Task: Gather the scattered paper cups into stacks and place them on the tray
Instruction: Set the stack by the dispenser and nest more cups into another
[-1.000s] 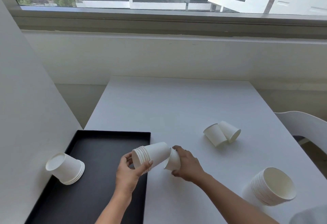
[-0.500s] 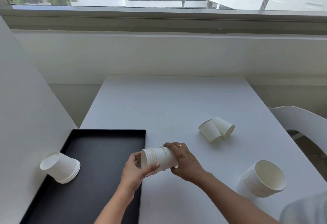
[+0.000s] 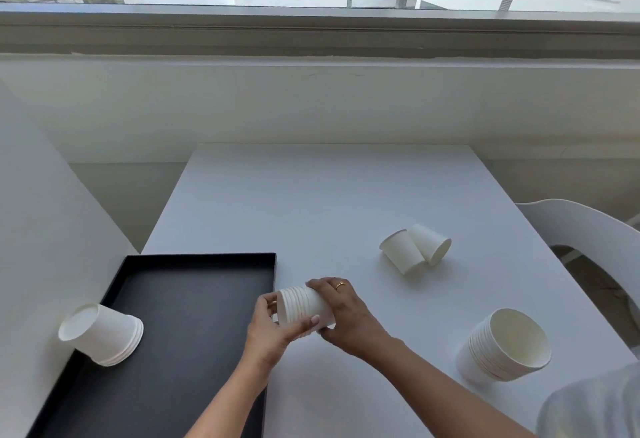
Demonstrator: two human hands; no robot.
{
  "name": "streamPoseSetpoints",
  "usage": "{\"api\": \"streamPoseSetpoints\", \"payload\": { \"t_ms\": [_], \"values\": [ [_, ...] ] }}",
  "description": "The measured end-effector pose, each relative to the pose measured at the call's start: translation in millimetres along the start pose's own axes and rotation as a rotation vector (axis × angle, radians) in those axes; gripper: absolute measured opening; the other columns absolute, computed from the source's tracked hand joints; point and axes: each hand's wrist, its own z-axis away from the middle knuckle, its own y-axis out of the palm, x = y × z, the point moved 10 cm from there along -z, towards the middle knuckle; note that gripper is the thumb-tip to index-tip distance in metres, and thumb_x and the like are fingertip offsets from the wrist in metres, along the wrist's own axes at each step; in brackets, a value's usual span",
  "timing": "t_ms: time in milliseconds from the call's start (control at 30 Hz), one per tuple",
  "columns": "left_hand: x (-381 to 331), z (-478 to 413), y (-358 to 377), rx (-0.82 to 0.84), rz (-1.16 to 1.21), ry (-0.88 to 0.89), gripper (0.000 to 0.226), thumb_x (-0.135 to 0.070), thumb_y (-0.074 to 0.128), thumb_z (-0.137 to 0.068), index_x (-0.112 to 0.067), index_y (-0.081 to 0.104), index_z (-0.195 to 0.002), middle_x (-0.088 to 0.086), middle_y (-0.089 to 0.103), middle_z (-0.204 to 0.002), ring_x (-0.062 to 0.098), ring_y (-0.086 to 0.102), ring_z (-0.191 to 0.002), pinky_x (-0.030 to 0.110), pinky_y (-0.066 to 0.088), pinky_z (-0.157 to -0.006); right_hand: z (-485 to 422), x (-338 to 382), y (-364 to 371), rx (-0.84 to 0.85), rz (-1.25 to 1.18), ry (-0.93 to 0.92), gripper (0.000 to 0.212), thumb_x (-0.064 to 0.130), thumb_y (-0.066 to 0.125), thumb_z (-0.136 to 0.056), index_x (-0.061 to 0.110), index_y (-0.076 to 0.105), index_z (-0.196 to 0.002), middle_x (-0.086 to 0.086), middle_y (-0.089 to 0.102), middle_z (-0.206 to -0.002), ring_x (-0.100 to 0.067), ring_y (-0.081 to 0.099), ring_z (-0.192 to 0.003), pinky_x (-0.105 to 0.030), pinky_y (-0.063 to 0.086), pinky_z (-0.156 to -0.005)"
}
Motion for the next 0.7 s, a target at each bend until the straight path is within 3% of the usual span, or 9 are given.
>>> {"api": "streamPoseSetpoints", "payload": {
  "t_ms": [100, 200, 367, 567, 700],
  "values": [
    [0, -3, -1, -0.026, 0.004, 0.017, 0.084, -0.042, 0.086, -0.034, -0.029, 0.047, -0.107, -0.003, 0.057, -0.114, 0.019, 0.058, -0.107, 0.042, 0.052, -0.092, 0, -4, -4, 0.033, -0.001, -0.01, 0.067, 0.014, 0.067, -0.079, 0.02, 0.036, -0.138, 0.001, 0.039, -0.138, -0.013, 0.029, -0.132, -0.015, 0.026, -0.102],
    [-3, -5, -7, -0.077, 0.019, 0.049, 0.077, -0.033, 0.087, -0.043, -0.027, 0.047, -0.109, -0.003, 0.056, -0.113, 0.016, 0.055, -0.105, 0.04, 0.05, -0.092, -7, -17, -14, 0.057, 0.155, 0.017, 0.071, 0.018, 0.065, -0.079, 0.024, 0.03, -0.141, 0.004, 0.035, -0.142, -0.013, 0.024, -0.136, -0.028, 0.024, -0.106],
    [-3, -7, -16, -0.129, 0.021, 0.075, 0.067, -0.017, 0.086, -0.06, -0.025, 0.044, -0.111, -0.002, 0.053, -0.113, 0.016, 0.051, -0.105, 0.03, 0.042, -0.086, -19, -77, -45, 0.079, 0.311, 0.326, 0.079, 0.027, 0.062, -0.083, 0.024, 0.015, -0.145, 0.001, 0.019, -0.151, -0.017, 0.006, -0.144, -0.047, 0.014, -0.115],
    [-2, -7, -14, -0.118, 0.022, 0.083, 0.066, -0.015, 0.086, -0.06, -0.024, 0.044, -0.111, -0.001, 0.054, -0.113, 0.016, 0.051, -0.104, 0.028, 0.038, -0.083, -18, -131, -101, -0.116, 0.424, 0.585, 0.073, 0.036, 0.057, -0.087, 0.02, 0.016, -0.145, -0.003, 0.01, -0.155, -0.024, -0.003, -0.145, -0.058, 0.009, -0.113],
    [0, -9, -12, -0.103, 0.033, 0.083, 0.071, -0.02, 0.089, -0.054, -0.025, 0.046, -0.111, -0.001, 0.055, -0.113, 0.016, 0.052, -0.105, 0.029, 0.04, -0.085, -13, -162, -121, -0.126, 0.463, 0.735, 0.076, 0.042, 0.056, -0.087, 0.022, 0.013, -0.146, -0.006, 0.0, -0.157, -0.031, -0.009, -0.145, -0.061, 0.011, -0.112]
  ]
}}
